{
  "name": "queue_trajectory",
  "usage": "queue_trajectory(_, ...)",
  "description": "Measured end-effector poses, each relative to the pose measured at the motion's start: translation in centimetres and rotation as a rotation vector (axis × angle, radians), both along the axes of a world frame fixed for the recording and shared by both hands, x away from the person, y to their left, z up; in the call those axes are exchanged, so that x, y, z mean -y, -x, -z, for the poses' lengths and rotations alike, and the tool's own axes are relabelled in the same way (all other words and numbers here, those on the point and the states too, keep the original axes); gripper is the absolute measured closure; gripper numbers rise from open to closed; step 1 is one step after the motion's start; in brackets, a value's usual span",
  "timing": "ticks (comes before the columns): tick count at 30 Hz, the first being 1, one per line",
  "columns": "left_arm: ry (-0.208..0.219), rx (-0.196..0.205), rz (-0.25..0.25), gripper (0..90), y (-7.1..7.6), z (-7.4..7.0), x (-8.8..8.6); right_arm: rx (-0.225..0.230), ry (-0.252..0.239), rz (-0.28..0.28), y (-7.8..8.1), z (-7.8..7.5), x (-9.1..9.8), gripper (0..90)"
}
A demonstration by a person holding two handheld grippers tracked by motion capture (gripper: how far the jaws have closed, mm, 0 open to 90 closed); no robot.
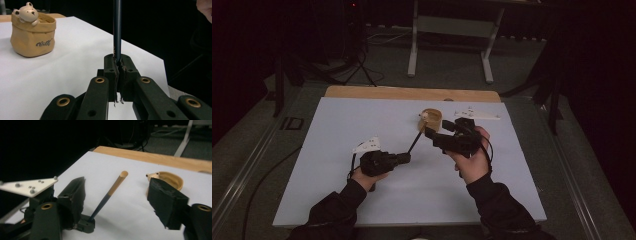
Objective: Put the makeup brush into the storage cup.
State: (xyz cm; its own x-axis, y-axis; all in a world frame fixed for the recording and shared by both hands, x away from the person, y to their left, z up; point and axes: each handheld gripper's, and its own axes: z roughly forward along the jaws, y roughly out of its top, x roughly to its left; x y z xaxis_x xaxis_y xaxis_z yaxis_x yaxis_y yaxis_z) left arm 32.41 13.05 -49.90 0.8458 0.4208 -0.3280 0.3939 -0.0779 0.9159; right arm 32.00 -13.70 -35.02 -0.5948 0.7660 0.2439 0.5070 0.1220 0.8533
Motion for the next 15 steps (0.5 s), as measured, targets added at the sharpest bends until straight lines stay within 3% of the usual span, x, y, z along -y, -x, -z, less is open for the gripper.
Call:
queue_trajectory(5, 0.003, 0.001, 0.003, 86.0, 0.0, 0.0, 0.0, -0.060, -0.046, 0.011, -0.6, 0.7, -0.3, 41.3)
queue_trajectory(8, 0.006, -0.002, 0.004, 86.1, 0.0, 0.0, 0.0, -0.102, -0.097, 0.007, -1.1, 1.0, -0.3, 43.7)
queue_trajectory(15, 0.007, 0.002, 0.002, 86.1, 0.0, -0.1, -0.1, -0.164, -0.165, -0.001, -2.1, 1.7, -0.4, 47.9)
